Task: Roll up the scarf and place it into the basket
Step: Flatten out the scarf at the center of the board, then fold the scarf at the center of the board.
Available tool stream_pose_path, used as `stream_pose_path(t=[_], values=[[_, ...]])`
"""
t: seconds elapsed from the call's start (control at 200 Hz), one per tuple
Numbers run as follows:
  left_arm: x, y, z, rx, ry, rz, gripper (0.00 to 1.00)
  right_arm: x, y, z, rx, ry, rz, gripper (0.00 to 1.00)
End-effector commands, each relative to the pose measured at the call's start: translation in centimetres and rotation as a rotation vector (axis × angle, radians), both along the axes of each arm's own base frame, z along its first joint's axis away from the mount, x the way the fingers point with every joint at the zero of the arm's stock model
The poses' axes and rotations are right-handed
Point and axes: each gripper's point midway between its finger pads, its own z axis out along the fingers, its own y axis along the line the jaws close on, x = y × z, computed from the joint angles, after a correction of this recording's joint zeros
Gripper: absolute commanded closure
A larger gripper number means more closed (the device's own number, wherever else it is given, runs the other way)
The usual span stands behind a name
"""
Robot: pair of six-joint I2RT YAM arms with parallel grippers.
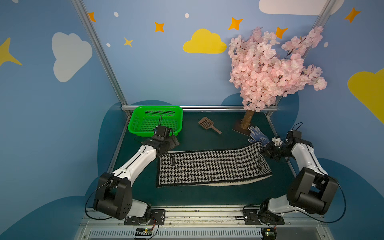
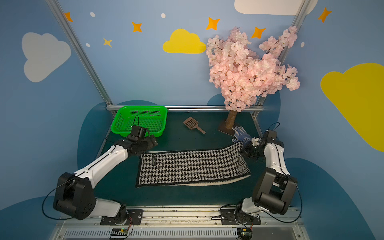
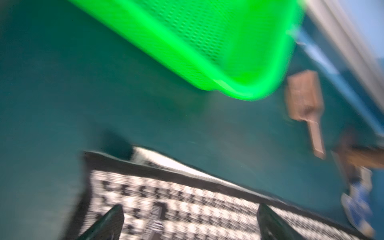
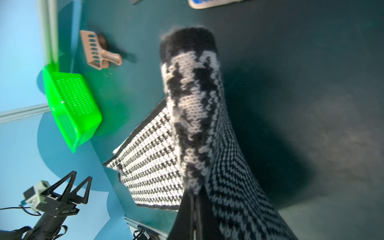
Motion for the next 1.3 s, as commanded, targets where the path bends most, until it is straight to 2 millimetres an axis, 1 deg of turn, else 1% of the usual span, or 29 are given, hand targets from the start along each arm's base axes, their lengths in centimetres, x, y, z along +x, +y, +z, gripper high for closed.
stream_pose_path(t=[0.0,0.07,0.16,0.265,0.325,0.405,0.466,0.581,0.626,0.711,0.766,0.861,0.986,1.211,1.292], values=[[-0.6,-5.7,-0.9,-0.067,0.019,-0.085,0.00,0.8,2.8,4.7,0.055,-0.123,0.064,1.00],[-0.9,-9.5,-1.9,-0.103,0.025,-0.146,0.00,1.1,4.2,7.2,0.062,-0.180,0.101,1.00],[-1.3,-14.4,-3.5,-0.097,0.045,-0.239,0.00,1.1,5.6,10.1,0.063,-0.237,0.133,1.00],[-1.6,-19.2,-5.5,-0.104,0.069,-0.302,0.00,0.8,7.4,12.9,0.074,-0.293,0.166,1.00],[-1.6,-21.3,-6.8,-0.119,0.084,-0.314,0.00,0.5,8.1,14.1,0.078,-0.320,0.179,1.00],[-1.3,-23.9,-8.4,-0.147,0.113,-0.330,0.00,0.0,9.2,15.2,0.084,-0.350,0.195,1.00],[-1.2,-26.1,-9.2,-0.171,0.123,-0.350,0.00,-0.2,9.8,15.7,0.093,-0.367,0.199,1.00],[-0.5,-29.6,-10.0,-0.188,0.137,-0.377,0.00,-0.6,11.0,16.2,0.106,-0.389,0.212,1.00],[-0.1,-31.0,-9.9,-0.196,0.143,-0.391,0.00,-0.8,11.4,16.3,0.109,-0.389,0.212,1.00],[0.7,-32.9,-10.2,-0.200,0.157,-0.408,0.00,-1.1,12.0,16.8,0.122,-0.388,0.218,1.00],[1.2,-34.1,-9.9,-0.211,0.155,-0.428,0.00,-1.3,12.3,17.1,0.125,-0.386,0.218,1.00],[1.4,-35.7,-9.5,-0.216,0.157,-0.459,0.00,-1.4,12.7,17.3,0.109,-0.387,0.220,1.00],[1.4,-36.5,-9.1,-0.247,0.145,-0.487,0.00,-1.2,13.5,17.2,0.145,-0.384,0.220,1.00],[1.9,-37.3,-8.9,-0.326,0.145,-0.548,0.00,-0.8,16.1,17.6,0.220,-0.388,0.231,1.00],[2.1,-37.7,-8.2,-0.336,0.143,-0.577,0.00,-0.5,16.8,17.6,0.217,-0.390,0.236,1.00]])
